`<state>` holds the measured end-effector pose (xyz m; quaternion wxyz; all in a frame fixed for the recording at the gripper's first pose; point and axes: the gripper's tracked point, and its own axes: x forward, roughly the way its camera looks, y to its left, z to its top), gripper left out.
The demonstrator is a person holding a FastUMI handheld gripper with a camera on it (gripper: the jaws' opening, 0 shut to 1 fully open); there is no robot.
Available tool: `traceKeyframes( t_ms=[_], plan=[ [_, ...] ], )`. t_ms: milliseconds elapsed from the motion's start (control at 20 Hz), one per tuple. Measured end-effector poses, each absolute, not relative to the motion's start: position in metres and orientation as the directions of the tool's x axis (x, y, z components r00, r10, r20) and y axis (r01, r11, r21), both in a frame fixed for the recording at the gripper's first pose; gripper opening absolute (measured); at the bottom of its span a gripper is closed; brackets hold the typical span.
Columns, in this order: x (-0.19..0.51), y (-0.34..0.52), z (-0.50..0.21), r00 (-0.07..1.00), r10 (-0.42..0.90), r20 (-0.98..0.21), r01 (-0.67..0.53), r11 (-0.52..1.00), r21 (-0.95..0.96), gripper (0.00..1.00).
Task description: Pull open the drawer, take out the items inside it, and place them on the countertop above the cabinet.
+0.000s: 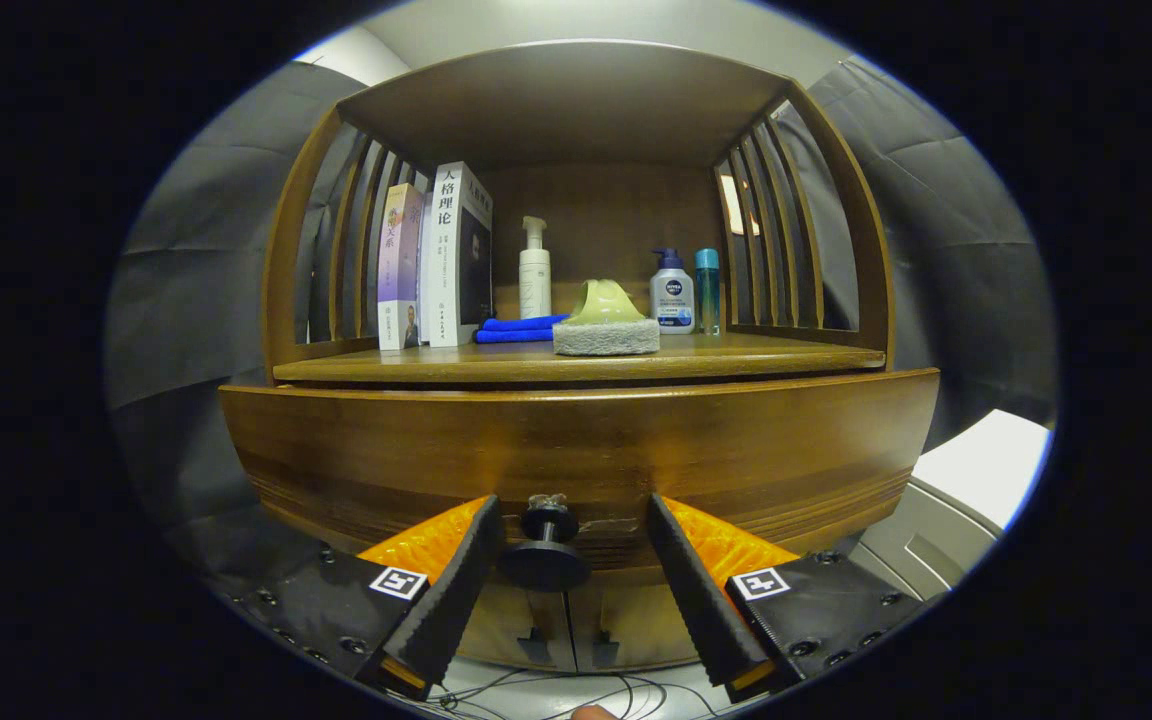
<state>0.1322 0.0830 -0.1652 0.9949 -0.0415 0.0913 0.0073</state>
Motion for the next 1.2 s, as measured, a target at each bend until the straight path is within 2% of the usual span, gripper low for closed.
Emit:
traceKeyframes(
  t_ms=[800,1200],
  plan=[
    [0.18,0.082,-0.165,0.983,0.001,-0.184,-0.012,0.998,-0.061,0.95],
    [0.16,0.079,-0.146,0.989,0.013,-0.147,-0.02,0.999,-0.047,0.97]
  ],
)
